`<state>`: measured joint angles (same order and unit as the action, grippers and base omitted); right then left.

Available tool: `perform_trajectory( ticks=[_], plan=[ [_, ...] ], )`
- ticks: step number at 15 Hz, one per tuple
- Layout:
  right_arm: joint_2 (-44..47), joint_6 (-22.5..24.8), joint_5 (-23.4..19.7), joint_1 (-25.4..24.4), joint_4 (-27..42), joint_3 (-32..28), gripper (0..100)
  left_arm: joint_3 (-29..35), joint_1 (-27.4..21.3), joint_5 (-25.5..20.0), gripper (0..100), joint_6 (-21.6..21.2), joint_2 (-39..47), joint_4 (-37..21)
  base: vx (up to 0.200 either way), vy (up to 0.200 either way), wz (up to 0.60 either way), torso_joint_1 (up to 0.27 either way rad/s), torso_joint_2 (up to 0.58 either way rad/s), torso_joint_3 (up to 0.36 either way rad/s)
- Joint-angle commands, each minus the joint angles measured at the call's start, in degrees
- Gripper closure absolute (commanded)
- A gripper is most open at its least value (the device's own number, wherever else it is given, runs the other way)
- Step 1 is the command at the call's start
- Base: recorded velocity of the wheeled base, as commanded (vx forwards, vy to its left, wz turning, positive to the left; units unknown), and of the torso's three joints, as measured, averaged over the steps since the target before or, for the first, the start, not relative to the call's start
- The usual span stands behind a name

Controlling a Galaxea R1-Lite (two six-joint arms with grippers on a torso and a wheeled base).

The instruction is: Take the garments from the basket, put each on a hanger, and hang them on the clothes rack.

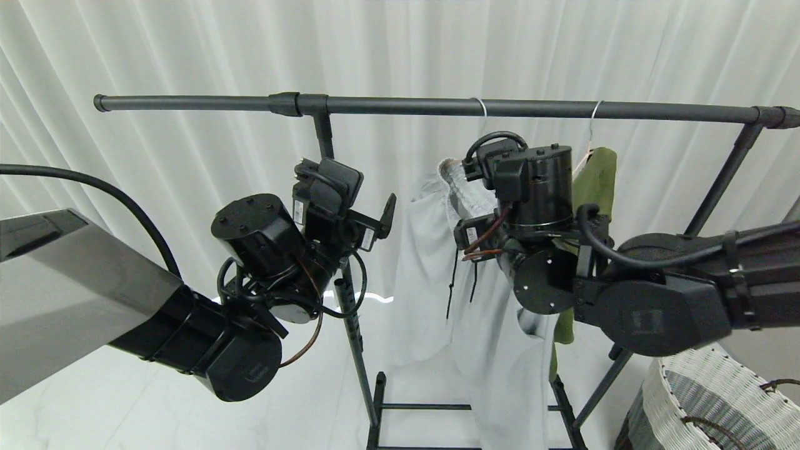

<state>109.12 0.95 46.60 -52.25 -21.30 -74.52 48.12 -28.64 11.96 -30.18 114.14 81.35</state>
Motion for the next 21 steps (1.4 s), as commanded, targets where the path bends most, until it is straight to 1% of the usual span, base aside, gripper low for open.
perform_trajectory(
  ticks=[1,2,4,5,6,7,8,10,11,12,14,15,16,17,18,19,20,21],
  plan=[
    [-8.2,0.5,-3.5,-1.4,-4.0,9.7,0,-0.5,0.5,-0.1,0,0.0,-0.1,0.0,0.000,0.000,0.00,0.000,0.00,0.000],
    [-12.2,1.4,-6.4,-1.5,-6.7,15.0,0,-1.3,0.5,-0.1,0,0.5,-0.7,0.0,0.000,0.000,0.00,0.000,0.00,0.000],
    [-17.9,4.9,-10.1,-1.3,-10.6,22.6,0,-3.2,0.5,-0.3,0,1.0,-1.6,0.0,0.000,0.000,0.00,0.000,0.00,0.000],
    [-19.9,6.4,-11.2,-1.3,-12.2,25.2,0,-4.1,0.4,-0.4,0,1.1,-2.3,0.0,0.000,0.000,0.00,0.000,0.00,0.000],
    [-21.5,7.2,-11.3,-1.0,-13.2,27.3,0,-5.0,0.2,-0.4,0,1.6,-3.2,0.0,0.000,0.000,0.00,0.000,0.00,0.000],
    [-23.0,7.2,-11.3,-0.7,-13.6,29.0,0,-7.0,0.2,-0.3,0,2.0,-4.7,0.0,0.000,0.000,0.00,0.000,0.00,0.000],
    [-24.5,7.3,-11.2,0.3,-13.6,30.3,0,-10.0,0.2,-0.4,0,2.5,-6.7,0.0,0.000,0.000,0.00,0.000,0.00,0.000],
    [-27.1,7.3,-11.3,2.6,-13.6,33.2,0,-18.0,0.5,-0.4,0,4.4,-11.1,0.0,0.000,0.000,0.00,0.000,0.00,0.000],
    [-29.3,7.3,-11.3,4.3,-13.7,35.5,0,-24.1,1.0,-0.3,0,6.1,-14.8,0.0,0.000,0.000,0.00,0.000,0.00,0.000],
    [-31.3,7.2,-11.3,5.8,-13.6,37.4,0,-28.5,2.2,-0.3,0,7.2,-17.9,0.0,0.000,0.000,0.00,0.000,0.00,0.000],
    [-36.8,7.4,-11.2,9.9,-13.6,42.7,0,-35.9,7.5,-0.3,0,8.4,-23.3,0.0,0.000,0.000,0.00,0.000,0.00,0.000],
    [-40.0,7.9,-11.2,12.0,-13.6,45.9,0,-39.2,11.3,-0.3,0,8.6,-25.5,0.0,0.000,0.000,0.00,0.000,0.00,0.000],
    [-42.4,8.9,-11.0,13.6,-13.3,47.8,0,-41.4,14.5,-0.3,0,8.6,-26.6,0.0,0.000,0.000,0.00,0.000,0.00,0.000],
    [-45.7,11.0,-11.0,16.4,-13.2,51.1,0,-45.6,19.4,-0.3,0,8.5,-27.5,0.0,0.000,0.000,0.00,0.000,0.00,0.000],
    [-48.4,13.0,-11.0,19.1,-13.0,54.0,0,-48.1,23.4,-0.4,0,8.6,-27.7,-0.1,0.000,0.000,0.00,0.000,0.00,0.000],
    [-50.9,14.7,-10.9,22.0,-12.5,56.4,0,-48.0,27.0,-0.4,0,8.1,-27.8,-1.0,0.000,0.000,0.00,0.000,0.00,0.000],
    [-52.4,15.4,-10.9,23.4,-11.9,57.7,0,-48.1,29.0,-0.2,0,7.9,-27.9,-1.9,0.000,0.000,0.00,0.000,0.00,0.000],
    [-57.2,17.2,-10.8,27.8,-9.1,60.4,0,-48.0,33.8,-0.1,0,6.0,-28.1,-3.8,0.000,0.000,0.00,0.000,0.00,0.000]
  ],
)
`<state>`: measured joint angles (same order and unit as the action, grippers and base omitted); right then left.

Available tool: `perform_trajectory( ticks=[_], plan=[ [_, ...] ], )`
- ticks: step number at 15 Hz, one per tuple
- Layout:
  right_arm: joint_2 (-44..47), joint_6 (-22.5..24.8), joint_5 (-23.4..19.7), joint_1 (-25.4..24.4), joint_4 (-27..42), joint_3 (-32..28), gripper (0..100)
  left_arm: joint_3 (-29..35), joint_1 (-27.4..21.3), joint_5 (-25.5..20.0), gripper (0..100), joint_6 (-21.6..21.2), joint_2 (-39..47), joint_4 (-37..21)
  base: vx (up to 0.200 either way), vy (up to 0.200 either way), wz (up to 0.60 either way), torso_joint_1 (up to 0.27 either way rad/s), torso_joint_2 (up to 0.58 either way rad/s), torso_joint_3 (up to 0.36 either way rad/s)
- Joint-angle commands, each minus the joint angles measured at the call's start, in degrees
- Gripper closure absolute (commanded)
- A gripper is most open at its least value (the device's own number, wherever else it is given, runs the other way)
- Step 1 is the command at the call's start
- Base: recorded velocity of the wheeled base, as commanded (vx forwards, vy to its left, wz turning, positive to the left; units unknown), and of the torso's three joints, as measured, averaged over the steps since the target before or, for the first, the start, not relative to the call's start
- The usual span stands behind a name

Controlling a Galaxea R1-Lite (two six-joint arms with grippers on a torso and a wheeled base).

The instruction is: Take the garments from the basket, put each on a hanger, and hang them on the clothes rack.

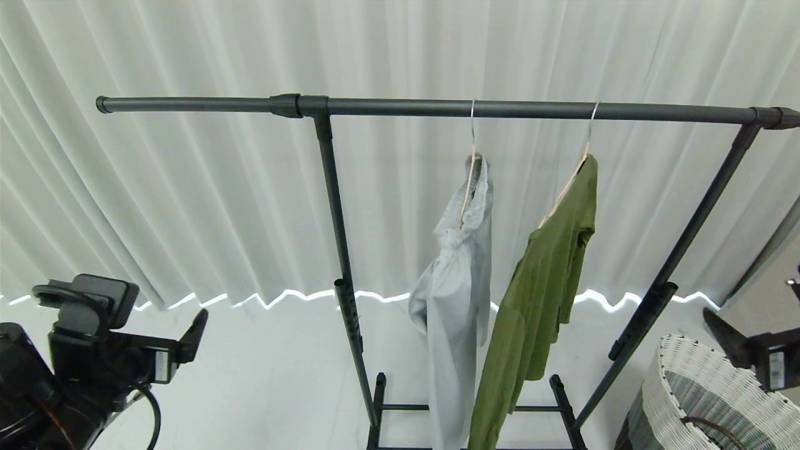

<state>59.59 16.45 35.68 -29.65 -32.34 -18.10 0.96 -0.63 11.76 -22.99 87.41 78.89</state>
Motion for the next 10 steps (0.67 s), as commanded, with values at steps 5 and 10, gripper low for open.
perform_trajectory(
  ticks=[5,10],
  plan=[
    [-32.5,2.7,0.0,15.7,31.3,5.2,0,-1.0,12.6,0.0,0,-0.2,-6.4,-2.7,0.000,0.000,0.00,0.000,0.00,0.000],
    [-46.8,2.1,0.0,24.3,49.0,2.3,0,-1.0,1.5,-0.3,0,7.8,-23.2,-18.4,0.000,0.000,0.00,0.000,0.00,0.000]
  ],
)
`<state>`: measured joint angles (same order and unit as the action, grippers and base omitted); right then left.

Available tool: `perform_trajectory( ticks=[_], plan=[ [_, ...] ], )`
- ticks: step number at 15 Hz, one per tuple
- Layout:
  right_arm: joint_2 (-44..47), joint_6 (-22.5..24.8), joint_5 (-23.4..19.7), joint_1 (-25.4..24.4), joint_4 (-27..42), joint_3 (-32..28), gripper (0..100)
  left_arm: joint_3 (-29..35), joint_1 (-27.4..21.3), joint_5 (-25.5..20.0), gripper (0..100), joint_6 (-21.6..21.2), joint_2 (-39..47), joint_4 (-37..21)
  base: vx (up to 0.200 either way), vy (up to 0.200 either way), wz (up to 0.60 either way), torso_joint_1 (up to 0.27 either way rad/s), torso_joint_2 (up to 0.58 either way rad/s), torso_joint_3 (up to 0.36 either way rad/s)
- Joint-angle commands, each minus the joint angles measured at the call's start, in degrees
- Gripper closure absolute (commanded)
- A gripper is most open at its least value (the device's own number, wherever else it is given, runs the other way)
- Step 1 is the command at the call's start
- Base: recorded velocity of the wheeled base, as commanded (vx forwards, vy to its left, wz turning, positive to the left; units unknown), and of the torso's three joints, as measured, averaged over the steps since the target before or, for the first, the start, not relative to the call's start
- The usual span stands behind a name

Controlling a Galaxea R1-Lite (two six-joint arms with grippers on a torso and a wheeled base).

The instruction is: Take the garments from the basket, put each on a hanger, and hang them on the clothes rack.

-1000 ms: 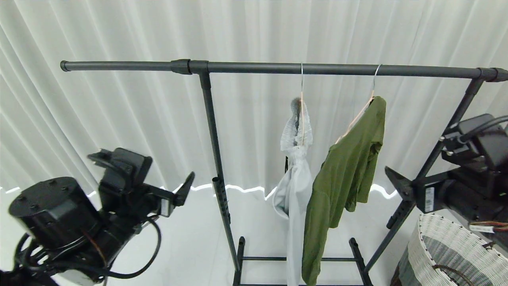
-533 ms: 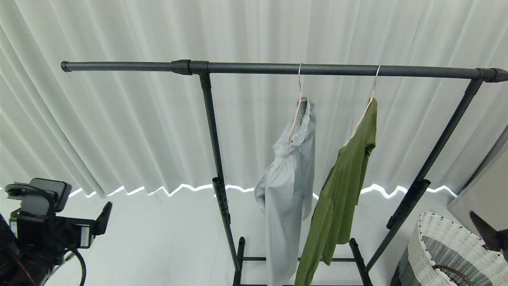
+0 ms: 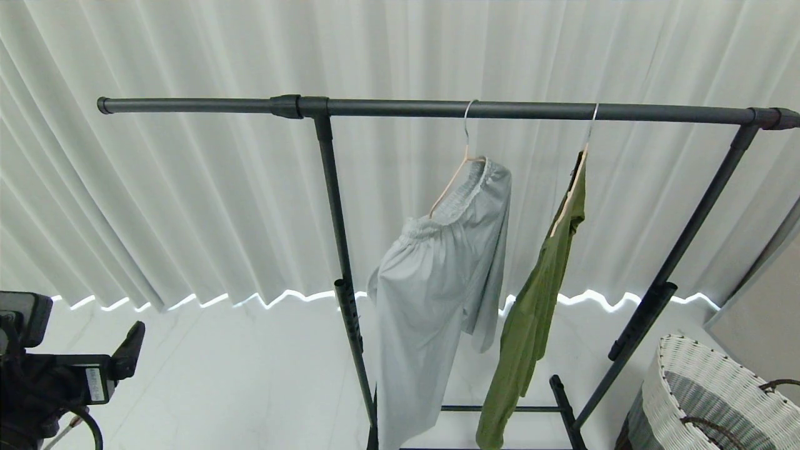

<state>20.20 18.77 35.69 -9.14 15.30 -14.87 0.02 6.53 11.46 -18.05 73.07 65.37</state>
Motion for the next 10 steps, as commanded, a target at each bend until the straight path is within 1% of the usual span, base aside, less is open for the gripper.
perform_trajectory(
  ticks=[1,2,3,4,5,6,7,8,9,10],
  plan=[
    [-8.7,-0.3,0.0,5.7,1.8,-0.9,0,0.0,-9.0,0.1,0,5.4,-13.7,-10.4,0.000,0.000,0.00,0.000,0.00,0.000],
    [-9.5,-0.3,0.0,7.4,2.2,-0.7,0,0.0,-10.8,0.0,0,7.1,-18.0,-15.8,0.000,0.000,0.00,0.000,0.00,0.000],
    [-9.8,-0.3,0.0,8.0,2.5,-0.6,0,0.0,-11.5,0.0,0,7.5,-20.0,-18.2,0.000,0.000,0.00,0.000,0.00,0.000],
    [-11.4,-0.5,0.0,9.3,4.3,-0.3,0,0.0,-14.4,-0.1,0,7.7,-26.7,-26.3,0.000,0.000,0.00,0.000,0.00,0.000],
    [-12.5,-1.0,0.0,9.4,6.1,-0.3,0,0.0,-16.4,-0.6,0,7.6,-31.4,-31.7,0.000,0.000,0.00,0.000,0.00,0.000],
    [-13.0,-1.2,0.0,9.4,6.8,-0.3,0,0.0,-17.3,-0.6,0,7.6,-33.9,-34.3,0.000,0.000,0.00,0.000,0.00,0.000],
    [-14.8,-1.3,0.0,9.7,8.8,-0.3,0,0.0,-18.0,-0.7,0,7.1,-41.0,-42.2,0.000,0.000,0.00,0.000,0.00,0.000],
    [-15.9,-1.3,0.0,10.2,10.1,-0.2,0,0.0,-17.9,-0.3,0,6.5,-45.3,-47.0,0.000,0.000,0.00,0.000,0.00,0.000],
    [-16.6,-1.9,0.1,11.2,12.5,-0.2,0,0.2,-16.8,1.4,0,5.7,-51.5,-55.3,0.000,0.000,0.00,0.000,0.00,0.000],
    [-16.5,-2.6,0.1,11.2,13.4,-0.2,0,0.4,-15.1,4.6,0,4.4,-56.7,-61.9,0.000,0.000,0.00,0.000,0.00,0.000]
  ],
)
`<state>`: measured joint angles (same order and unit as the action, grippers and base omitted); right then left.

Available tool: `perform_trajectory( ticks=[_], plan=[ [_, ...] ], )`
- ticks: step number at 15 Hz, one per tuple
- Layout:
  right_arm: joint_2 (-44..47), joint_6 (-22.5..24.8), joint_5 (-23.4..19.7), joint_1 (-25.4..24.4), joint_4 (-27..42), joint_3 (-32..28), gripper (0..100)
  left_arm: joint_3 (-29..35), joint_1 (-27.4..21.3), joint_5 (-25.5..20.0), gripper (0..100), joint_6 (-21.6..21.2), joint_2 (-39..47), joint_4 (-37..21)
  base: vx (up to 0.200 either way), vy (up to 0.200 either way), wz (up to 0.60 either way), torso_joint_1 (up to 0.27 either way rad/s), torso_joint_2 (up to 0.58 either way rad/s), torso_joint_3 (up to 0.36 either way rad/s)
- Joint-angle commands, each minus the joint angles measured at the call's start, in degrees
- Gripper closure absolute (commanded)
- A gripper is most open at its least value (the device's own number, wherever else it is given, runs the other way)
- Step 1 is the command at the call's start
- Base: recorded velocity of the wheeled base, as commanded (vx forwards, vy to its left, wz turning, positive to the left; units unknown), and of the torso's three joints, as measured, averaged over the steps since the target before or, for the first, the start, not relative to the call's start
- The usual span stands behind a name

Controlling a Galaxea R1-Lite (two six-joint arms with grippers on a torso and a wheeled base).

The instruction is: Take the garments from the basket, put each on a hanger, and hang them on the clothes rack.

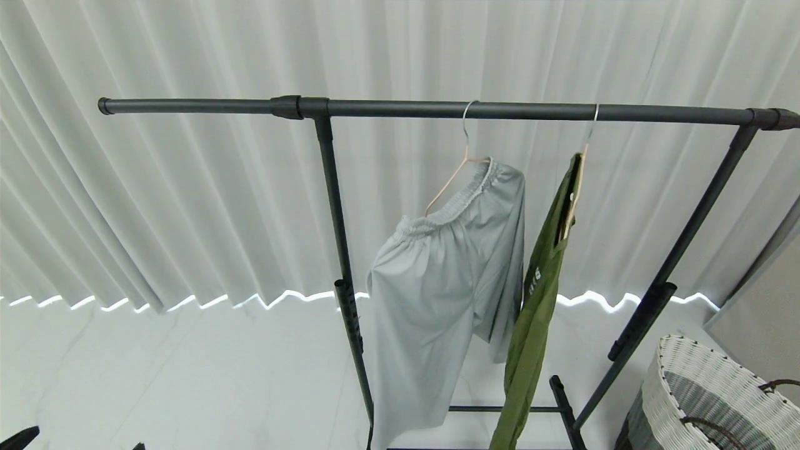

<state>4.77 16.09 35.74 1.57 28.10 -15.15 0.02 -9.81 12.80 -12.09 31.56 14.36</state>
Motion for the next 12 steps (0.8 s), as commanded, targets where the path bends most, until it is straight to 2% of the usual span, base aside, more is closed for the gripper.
perform_trajectory(
  ticks=[1,5,6,9,10,12],
  plan=[
    [-1.1,0.0,0.0,0.4,0.7,0.1,0,0.9,3.0,4.8,0,-2.1,-18.6,-13.7,0.000,0.000,0.00,0.000,0.00,0.000],
    [-1.8,-2.4,-0.9,-0.1,0.7,0.3,0,1.3,16.0,4.6,0,-1.1,-23.7,-14.2,0.000,0.000,0.00,0.000,0.00,0.000],
    [-4.4,-2.6,-1.4,-1.4,0.7,0.4,0,1.2,16.4,4.6,0,-0.9,-26.2,-14.1,0.000,0.000,0.00,0.000,0.00,0.000],
    [-4.8,-6.5,-2.2,-1.6,0.2,0.7,0,0.9,16.5,3.8,0,0.1,-26.1,-14.0,0.000,0.000,0.00,0.000,0.00,0.000],
    [-4.8,-7.2,-4.3,-1.6,-1.5,1.5,0,0.9,16.5,2.8,0,0.6,-26.1,-13.9,0.000,0.000,0.00,0.000,0.00,0.000],
    [-4.8,-7.6,-7.8,-1.6,-9.9,5.7,0,0.2,16.5,2.3,0,2.0,-26.1,-12.7,0.000,0.000,0.00,0.000,0.00,0.000]
  ],
)
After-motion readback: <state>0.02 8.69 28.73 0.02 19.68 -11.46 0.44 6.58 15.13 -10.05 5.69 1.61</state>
